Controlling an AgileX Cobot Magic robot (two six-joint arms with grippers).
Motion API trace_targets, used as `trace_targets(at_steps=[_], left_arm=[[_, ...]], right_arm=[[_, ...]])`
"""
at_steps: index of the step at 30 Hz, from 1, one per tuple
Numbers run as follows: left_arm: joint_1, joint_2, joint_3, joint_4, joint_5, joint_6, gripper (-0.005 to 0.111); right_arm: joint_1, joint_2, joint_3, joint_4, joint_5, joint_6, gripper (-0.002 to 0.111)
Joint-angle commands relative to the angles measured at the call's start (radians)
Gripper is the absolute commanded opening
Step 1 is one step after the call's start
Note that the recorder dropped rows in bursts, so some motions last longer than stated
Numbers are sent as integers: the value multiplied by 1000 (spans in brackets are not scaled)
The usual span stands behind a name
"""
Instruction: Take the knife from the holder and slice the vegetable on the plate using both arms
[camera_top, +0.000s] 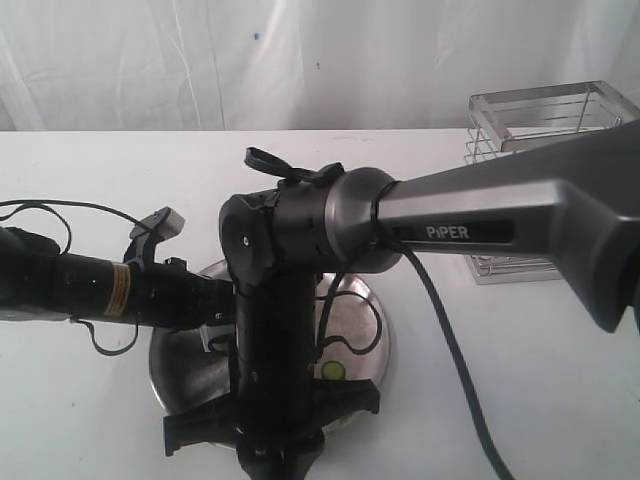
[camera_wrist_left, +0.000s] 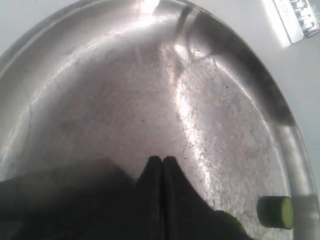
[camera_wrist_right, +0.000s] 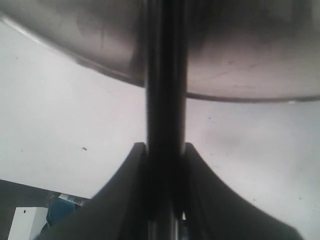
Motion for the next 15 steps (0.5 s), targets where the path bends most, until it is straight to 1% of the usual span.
trace_targets(at_steps=[1, 6, 11, 15], left_arm=[[-9, 31, 15, 19, -17, -36, 0], [3, 31, 15, -7, -49, -33, 0], [59, 21, 15, -25, -65, -42, 0], [106, 9, 15, -65, -112, -45, 0]], right_arm=[[-1, -13, 23, 51, 2, -51, 0], [-1, -13, 55, 66, 2, -76, 0], [-1, -13, 62, 64, 2, -79, 0], [-1, -13, 62, 73, 2, -124, 0]])
